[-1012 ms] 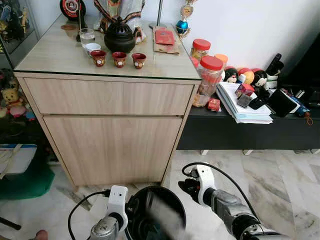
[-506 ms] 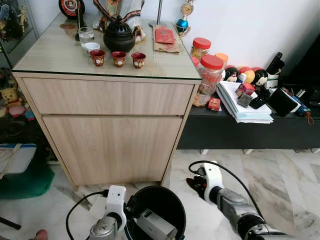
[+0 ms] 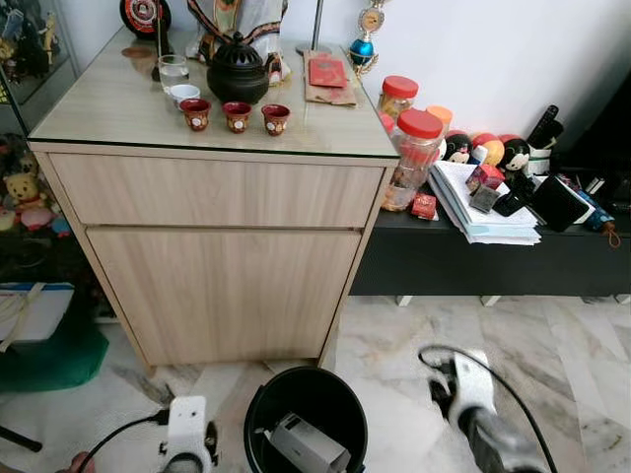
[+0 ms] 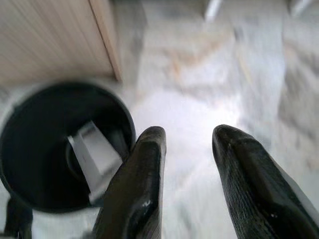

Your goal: Picking trash to rubbish bin

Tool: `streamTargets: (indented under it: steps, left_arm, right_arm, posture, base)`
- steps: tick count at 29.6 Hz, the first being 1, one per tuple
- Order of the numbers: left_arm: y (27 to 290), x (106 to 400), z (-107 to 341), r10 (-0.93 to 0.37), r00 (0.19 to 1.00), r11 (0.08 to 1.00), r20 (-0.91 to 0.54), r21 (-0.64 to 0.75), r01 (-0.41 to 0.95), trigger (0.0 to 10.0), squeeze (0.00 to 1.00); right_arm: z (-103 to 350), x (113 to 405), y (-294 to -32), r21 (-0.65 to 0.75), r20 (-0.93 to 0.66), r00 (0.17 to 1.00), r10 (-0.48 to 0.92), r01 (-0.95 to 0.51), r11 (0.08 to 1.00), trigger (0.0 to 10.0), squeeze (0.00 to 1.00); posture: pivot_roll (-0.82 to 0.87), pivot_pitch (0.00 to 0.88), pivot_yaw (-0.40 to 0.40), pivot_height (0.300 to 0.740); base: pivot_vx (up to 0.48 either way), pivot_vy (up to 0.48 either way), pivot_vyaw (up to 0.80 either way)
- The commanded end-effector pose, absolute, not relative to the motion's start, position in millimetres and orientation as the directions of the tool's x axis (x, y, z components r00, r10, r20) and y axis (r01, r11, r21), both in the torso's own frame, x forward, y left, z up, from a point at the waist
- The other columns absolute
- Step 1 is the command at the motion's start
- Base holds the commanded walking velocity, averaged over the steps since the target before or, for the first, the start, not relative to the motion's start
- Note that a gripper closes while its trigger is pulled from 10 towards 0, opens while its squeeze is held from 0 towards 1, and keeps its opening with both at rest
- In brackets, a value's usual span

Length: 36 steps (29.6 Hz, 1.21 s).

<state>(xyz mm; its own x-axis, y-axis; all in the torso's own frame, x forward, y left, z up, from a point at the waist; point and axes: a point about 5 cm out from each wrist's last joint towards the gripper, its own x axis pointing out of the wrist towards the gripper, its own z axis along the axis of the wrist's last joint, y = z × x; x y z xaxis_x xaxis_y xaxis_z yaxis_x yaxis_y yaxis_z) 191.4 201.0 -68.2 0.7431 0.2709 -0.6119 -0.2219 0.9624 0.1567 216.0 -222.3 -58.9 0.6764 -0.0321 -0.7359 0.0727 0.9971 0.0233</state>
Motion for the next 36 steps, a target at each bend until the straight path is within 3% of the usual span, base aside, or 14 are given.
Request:
streamTargets:
  steps: [1, 7, 17, 36]
  left_arm:
    - [201, 177, -75, 0.31, 0.708, 0.95, -0.635, 0.18, -0.254, 10.0, 0.0]
    - [197, 170, -78, 0.312, 0.704, 0.95, -0.638, 0.199, -0.241, 10.0, 0.0]
    - [195, 186, -71, 0.263, 0.754, 0.964, -0.602, 0.203, -0.174, 10.0, 0.0]
    - [192, 181, -76, 0.2, 0.728, 0.97, -0.655, 0.235, -0.055, 10.0, 0.0]
  right_arm:
    - [-65, 204, -230, 0.017, -0.761, 0.645, -0.064, 0.12, 0.993, 10.0, 0.0]
    - [-69, 196, -226, 0.048, -0.766, 0.641, -0.051, 0.137, 0.989, 10.0, 0.0]
    - [-68, 201, -219, 0.086, -0.755, 0.654, -0.048, 0.171, 0.982, 10.0, 0.0]
    - [-80, 182, -209, 0.132, -0.779, 0.625, -0.043, 0.231, 0.964, 10.0, 0.0]
  posture:
    - [-0.04, 0.011, -0.175, 0.74]
    - [-0.04, 0.002, -0.168, 0.74]
    - [-0.01, 0.0, -0.124, 0.74]
    - [-0.02, 0.007, -0.063, 0.74]
  base:
    - [0.0, 0.0, 0.0]
    - [0.0, 0.0, 0.0]
    - [0.0, 0.0, 0.0]
    - [0.0, 0.0, 0.0]
